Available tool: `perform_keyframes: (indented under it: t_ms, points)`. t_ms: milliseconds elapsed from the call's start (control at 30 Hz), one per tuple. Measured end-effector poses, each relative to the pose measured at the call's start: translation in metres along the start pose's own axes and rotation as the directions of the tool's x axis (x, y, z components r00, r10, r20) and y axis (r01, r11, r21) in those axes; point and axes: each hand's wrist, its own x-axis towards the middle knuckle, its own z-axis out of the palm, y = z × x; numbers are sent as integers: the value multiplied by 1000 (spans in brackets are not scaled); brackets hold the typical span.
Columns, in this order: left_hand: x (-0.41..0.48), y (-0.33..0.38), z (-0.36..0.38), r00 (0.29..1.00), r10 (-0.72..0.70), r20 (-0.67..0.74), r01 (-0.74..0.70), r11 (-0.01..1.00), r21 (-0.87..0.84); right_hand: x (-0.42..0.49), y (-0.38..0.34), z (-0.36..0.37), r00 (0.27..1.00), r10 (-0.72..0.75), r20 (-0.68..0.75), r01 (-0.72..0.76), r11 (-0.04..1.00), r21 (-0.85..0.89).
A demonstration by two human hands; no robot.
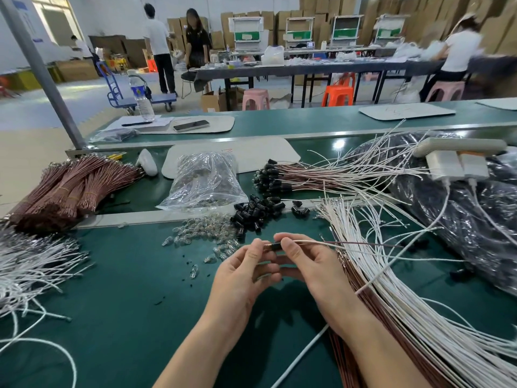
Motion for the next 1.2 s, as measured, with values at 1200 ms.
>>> perform_keyframes:
  t_ms: [1200]
  points:
    - [6,3,-15,998,-42,55,26,961,275,6,14,-11,994,-103,-40,91,968,-234]
